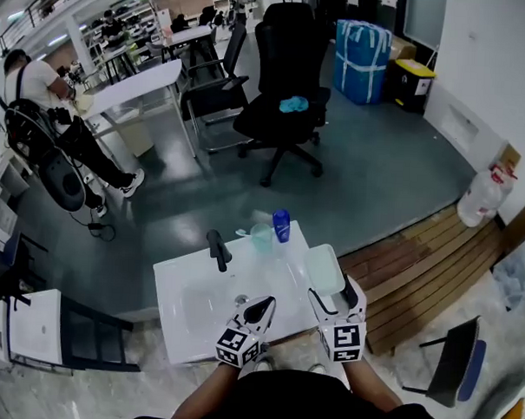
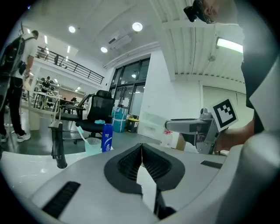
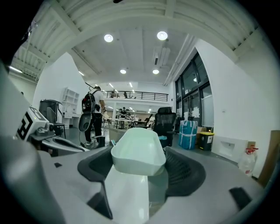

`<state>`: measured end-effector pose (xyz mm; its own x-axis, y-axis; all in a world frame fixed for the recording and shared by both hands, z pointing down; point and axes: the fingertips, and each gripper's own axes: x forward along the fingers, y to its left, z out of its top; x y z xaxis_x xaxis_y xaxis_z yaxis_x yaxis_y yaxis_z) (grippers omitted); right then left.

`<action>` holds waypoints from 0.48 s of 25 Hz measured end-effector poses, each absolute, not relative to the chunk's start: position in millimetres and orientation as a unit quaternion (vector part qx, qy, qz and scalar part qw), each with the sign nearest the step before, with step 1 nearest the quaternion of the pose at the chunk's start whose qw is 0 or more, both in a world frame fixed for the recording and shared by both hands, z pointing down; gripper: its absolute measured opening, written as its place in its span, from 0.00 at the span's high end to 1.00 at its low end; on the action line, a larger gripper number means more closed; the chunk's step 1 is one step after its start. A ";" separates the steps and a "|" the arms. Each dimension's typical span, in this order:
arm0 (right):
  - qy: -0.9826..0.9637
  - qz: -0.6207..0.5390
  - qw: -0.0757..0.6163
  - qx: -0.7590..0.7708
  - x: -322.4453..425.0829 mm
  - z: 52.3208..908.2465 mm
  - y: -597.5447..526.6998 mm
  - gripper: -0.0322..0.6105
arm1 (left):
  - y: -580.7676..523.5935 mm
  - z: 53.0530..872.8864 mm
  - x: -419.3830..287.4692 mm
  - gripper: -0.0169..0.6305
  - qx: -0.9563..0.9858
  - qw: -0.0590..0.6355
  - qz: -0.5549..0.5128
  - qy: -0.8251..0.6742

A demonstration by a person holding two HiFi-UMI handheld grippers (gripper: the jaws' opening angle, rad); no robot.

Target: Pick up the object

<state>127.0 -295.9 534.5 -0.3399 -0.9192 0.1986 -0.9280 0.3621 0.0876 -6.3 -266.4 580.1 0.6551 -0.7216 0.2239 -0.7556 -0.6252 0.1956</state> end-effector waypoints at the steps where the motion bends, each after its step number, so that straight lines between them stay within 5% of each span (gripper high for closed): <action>1: -0.819 0.018 0.105 0.564 127.2 532.2 -295.6 0.35 | -267.8 578.1 -6.5 0.94 0.899 0.134 0.061 -0.412; 12: -0.816 0.020 0.101 0.569 127.4 528.9 -292.8 0.35 | -270.5 576.0 -9.2 0.94 0.903 0.119 0.072 -0.408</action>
<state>127.4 -292.8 528.9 -0.3328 -0.9244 0.1864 -0.9322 0.3523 0.0825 -9.2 -270.5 576.0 0.6574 -0.7185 0.2273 -0.7528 -0.6395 0.1557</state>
